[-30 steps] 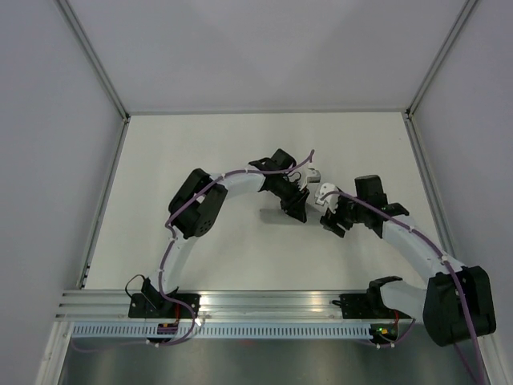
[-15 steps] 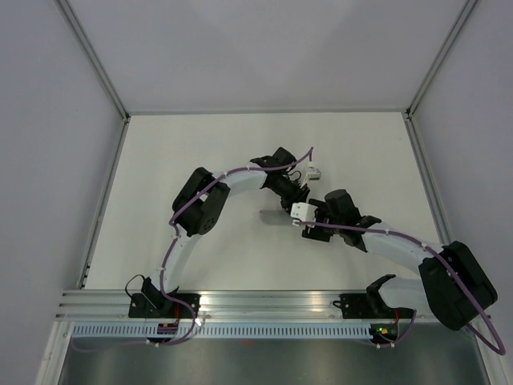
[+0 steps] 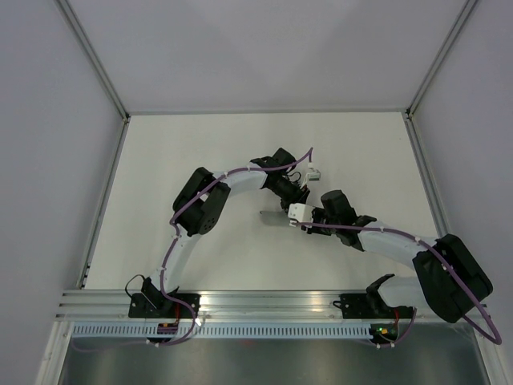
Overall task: Fold the napkin, place the utensils inside, and roll it up
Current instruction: Roll the napkin with the utensil
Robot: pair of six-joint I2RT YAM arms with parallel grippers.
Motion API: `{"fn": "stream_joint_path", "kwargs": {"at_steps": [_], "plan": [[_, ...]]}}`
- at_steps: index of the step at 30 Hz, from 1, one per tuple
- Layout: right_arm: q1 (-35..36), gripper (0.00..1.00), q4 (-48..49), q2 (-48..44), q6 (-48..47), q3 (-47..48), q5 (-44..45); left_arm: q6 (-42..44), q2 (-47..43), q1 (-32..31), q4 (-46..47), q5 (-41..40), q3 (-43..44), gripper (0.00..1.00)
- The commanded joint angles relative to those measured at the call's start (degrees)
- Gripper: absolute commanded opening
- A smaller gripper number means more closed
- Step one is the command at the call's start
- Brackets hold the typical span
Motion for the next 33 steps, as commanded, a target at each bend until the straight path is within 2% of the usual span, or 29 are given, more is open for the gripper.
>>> {"fn": "stream_joint_path", "kwargs": {"at_steps": [1,4,9,10,13,26,30,33], "plan": [[0.09,0.28,-1.61,1.13,0.21,1.6,0.96,-1.0,0.49,-0.8,-4.89,-2.47,-0.81,0.41],[0.18,0.24,-2.85,1.39,-0.05,1.87,0.52,-0.99,-1.01,-0.63,-4.71,-3.0,-0.81,0.42],[0.09,0.24,-3.64,1.75,-0.32,2.13,0.25,-1.08,-3.03,-0.02,-4.01,-4.58,-1.07,0.45],[0.09,0.23,-3.73,1.92,-0.23,2.31,0.16,-1.34,-3.47,0.07,-3.74,-5.01,-1.34,0.49],[0.09,0.23,-4.34,2.1,-0.23,2.83,-0.1,-1.69,-5.32,0.43,-2.25,-6.59,-2.39,0.49],[0.0,0.22,-9.43,4.82,-0.32,5.91,-1.85,-6.44,-18.5,5.87,8.73,-15.21,-10.03,0.53],[-0.17,0.22,-13.47,6.83,-0.05,8.81,-4.14,-8.81,-23.68,7.19,14.35,-21.0,-16.08,0.54],[-0.96,0.22,-18.74,9.55,-0.4,13.36,-7.21,-12.14,-29.74,7.9,20.76,-29.24,-22.75,0.55]]}}
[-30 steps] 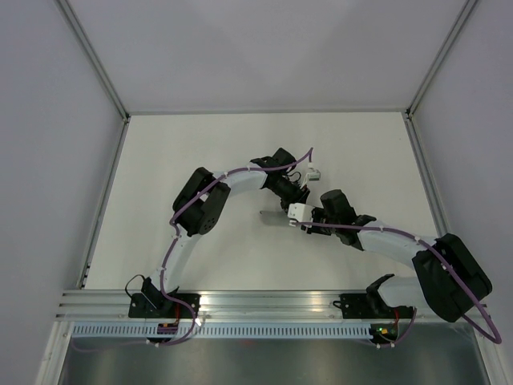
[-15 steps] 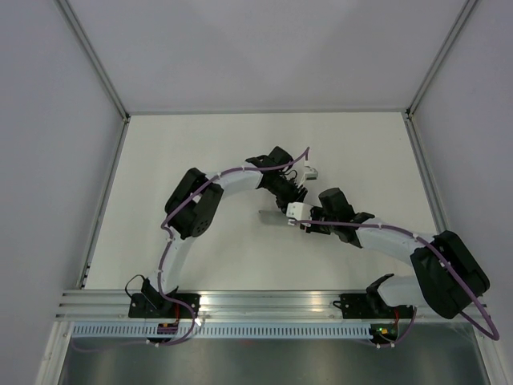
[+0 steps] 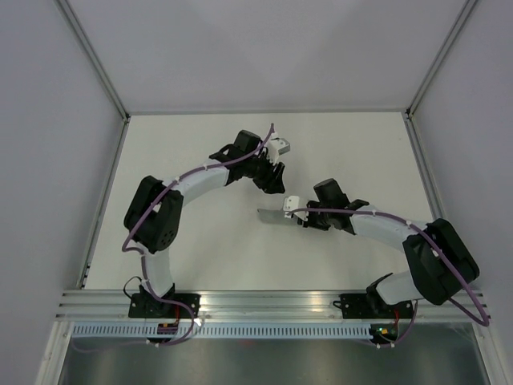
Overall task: Fold the napkin, place the utensils inside, and roll it up
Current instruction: Roll the napkin with the utensil
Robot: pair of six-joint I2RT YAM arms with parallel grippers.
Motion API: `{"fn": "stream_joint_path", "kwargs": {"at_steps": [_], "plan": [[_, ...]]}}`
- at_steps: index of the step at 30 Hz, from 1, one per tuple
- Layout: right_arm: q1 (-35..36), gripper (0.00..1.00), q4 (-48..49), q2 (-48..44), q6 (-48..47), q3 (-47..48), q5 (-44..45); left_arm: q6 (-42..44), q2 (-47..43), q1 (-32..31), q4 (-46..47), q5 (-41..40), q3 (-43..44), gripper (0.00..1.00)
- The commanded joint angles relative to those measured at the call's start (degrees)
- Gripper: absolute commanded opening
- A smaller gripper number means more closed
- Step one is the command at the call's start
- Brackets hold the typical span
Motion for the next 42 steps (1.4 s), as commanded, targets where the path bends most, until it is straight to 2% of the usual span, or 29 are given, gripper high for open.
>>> {"fn": "stream_joint_path", "kwargs": {"at_steps": [1,9,11,13,17,18,22,31,35,42], "plan": [[-0.62,0.22,-9.42,3.75,-0.42,5.03,-5.14,-6.19,-8.26,0.33,10.1,-10.49,-7.41,0.55],[-6.41,0.22,-27.52,14.29,-5.43,17.42,-13.4,-11.63,-25.92,0.42,29.18,-20.17,-28.66,0.56],[-8.25,0.22,-32.6,17.62,-7.27,21.73,-15.42,-12.6,-28.39,0.25,35.48,-20.27,-34.64,0.56],[-9.49,0.22,-36.04,19.83,-8.51,25.77,-16.22,-12.52,-30.86,-0.45,37.1,-20.35,-37.04,0.57],[-11.07,0.22,-44.4,26.24,-11.23,31.66,-17.63,-7.26,-32.54,-8.61,38.33,-28.25,-40.73,0.58],[-11.34,0.22,-45.28,27.13,-11.76,33.41,-17.89,-4.55,-32.28,-10.2,38.51,-31.4,-40.91,0.58],[-12.39,0.22,-48.27,30.99,-12.47,36.15,-17.72,0.48,-29.3,-16.96,37.46,-35.37,-39.51,0.58],[-13.54,0.22,-53.02,37.41,-13.35,42.21,-18.94,12.87,-17.7,-25.14,30.0,-39.51,-28.88,0.6],[-13.98,0.22,-54.25,39.61,-13.44,44.24,-19.56,18.23,-11.98,-26.73,26.66,-40.74,-22.83,0.61],[-14.77,0.22,-55.57,42.69,-13.35,47.22,-19.74,22.54,-4.78,-26.82,23.23,-38.9,-17.37,0.61]]}}
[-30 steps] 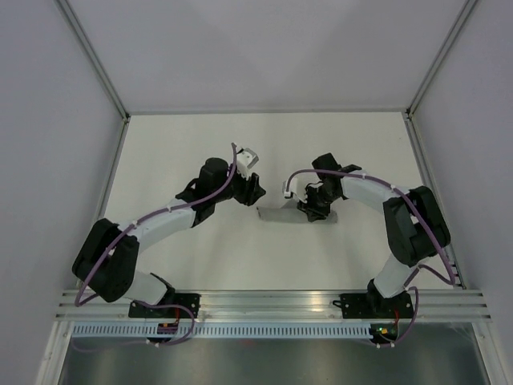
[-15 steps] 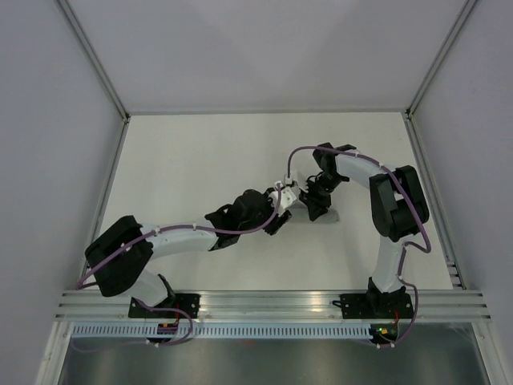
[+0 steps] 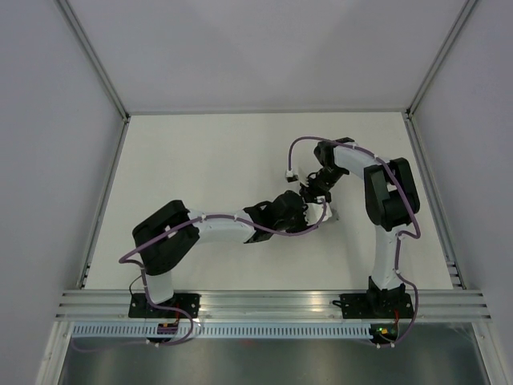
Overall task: Fold the napkin, place the utensils inside, and roll it up
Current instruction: Roll the napkin with the utensil
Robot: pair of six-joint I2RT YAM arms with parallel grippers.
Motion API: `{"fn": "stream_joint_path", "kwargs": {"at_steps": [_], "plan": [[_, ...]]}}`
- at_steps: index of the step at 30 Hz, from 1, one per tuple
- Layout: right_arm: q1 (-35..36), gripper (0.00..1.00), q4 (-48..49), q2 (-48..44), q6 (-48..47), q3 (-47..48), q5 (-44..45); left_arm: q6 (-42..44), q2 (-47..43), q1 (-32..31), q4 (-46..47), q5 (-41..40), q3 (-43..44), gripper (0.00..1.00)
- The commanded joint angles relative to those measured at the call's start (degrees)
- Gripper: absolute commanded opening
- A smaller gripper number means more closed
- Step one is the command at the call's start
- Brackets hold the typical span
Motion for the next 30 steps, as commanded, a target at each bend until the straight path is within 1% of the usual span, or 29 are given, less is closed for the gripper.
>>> {"fn": "stream_joint_path", "kwargs": {"at_steps": [1,8,13,16,18,20,22,23,24,25,26,27,29,30], "plan": [[-0.6,0.22,-1.65,5.16,-1.94,-0.03,3.65,5.69,2.82,-0.11,-2.83,-0.17,4.21,0.61],[-1.13,0.23,-2.8,7.63,-1.94,2.44,2.51,7.89,8.27,0.32,-3.71,-2.8,7.38,0.61],[-1.22,0.23,-2.97,8.59,-2.03,2.87,2.33,7.37,10.29,1.12,-4.24,-2.37,8.78,0.6],[-1.48,0.22,-3.15,9.12,-2.11,3.14,2.24,7.02,11.26,1.38,-5.29,-1.4,9.14,0.57],[-1.66,0.23,-3.15,9.56,-2.11,3.23,1.89,6.58,11.96,1.82,-6.61,0.79,9.49,0.56],[-1.83,0.23,-3.32,9.74,-2.12,3.66,1.46,5.79,12.49,2.08,-8.37,2.55,10.11,0.51],[-2.01,0.26,-3.76,10.0,-2.2,4.1,1.1,5.17,12.67,2.52,-9.42,4.22,10.28,0.47],[-2.19,0.28,-3.85,10.0,-2.12,4.54,0.84,4.99,12.75,2.7,-9.86,6.06,10.46,0.42],[-2.36,0.34,-4.11,9.92,-2.03,4.72,0.49,4.82,12.93,2.96,-11.87,7.12,10.89,0.4],[-2.54,0.36,-4.2,9.74,-1.94,5.16,0.22,4.38,13.19,3.14,-12.84,8.17,11.25,0.37],[-2.63,0.39,-4.29,9.57,-1.85,5.42,-0.13,4.2,13.19,3.31,-13.64,9.75,11.51,0.35],[-2.97,0.44,-4.38,9.04,-1.24,5.68,-0.83,4.12,13.37,3.49,-15.12,10.46,11.77,0.34],[-3.33,0.5,-4.38,8.25,-0.62,6.12,-1.71,3.68,14.07,3.75,-16.8,13.17,12.65,0.34],[-3.85,0.55,-3.42,7.11,1.03,6.21,-2.84,3.59,14.33,4.1,-18.64,14.06,13.53,0.34]]}}
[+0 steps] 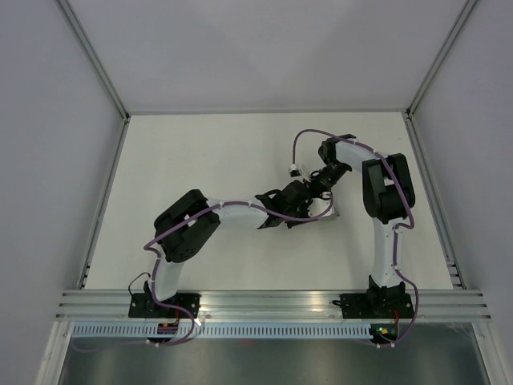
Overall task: Fold the napkin, place the utensils inside, and roll it up
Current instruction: Roll the napkin with the utensil
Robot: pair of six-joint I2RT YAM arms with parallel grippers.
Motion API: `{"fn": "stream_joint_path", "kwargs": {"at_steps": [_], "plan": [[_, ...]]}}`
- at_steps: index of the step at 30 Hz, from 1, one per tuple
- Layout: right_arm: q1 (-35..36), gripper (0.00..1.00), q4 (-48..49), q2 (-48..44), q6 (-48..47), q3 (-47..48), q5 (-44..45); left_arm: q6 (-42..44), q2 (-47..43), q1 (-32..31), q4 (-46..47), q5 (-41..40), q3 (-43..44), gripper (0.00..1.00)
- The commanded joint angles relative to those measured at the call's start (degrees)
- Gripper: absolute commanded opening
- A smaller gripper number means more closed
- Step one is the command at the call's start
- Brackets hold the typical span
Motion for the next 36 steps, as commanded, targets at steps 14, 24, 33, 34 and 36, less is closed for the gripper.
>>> {"fn": "stream_joint_path", "kwargs": {"at_steps": [14,24,33,34,36], "plan": [[-8.35,0.67,13.69,-10.21,17.43,0.85,-3.35,-6.93,3.85,5.02,-11.75,18.19,4.72,0.35],[-13.36,0.67,18.2,-16.72,30.26,-2.93,1.31,-21.5,8.77,6.78,-12.71,16.18,10.08,0.37],[-18.02,0.67,16.7,-20.15,37.39,-6.27,4.83,-36.44,11.32,6.61,-11.4,12.05,13.77,0.38],[-18.02,0.67,16.62,-20.15,37.92,-6.63,5.27,-37.42,11.58,6.61,-11.22,11.43,14.12,0.38],[-18.2,0.67,16.7,-20.07,39.94,-7.15,6.5,-40.4,12.38,6.26,-10.61,11.34,14.74,0.38]]}}
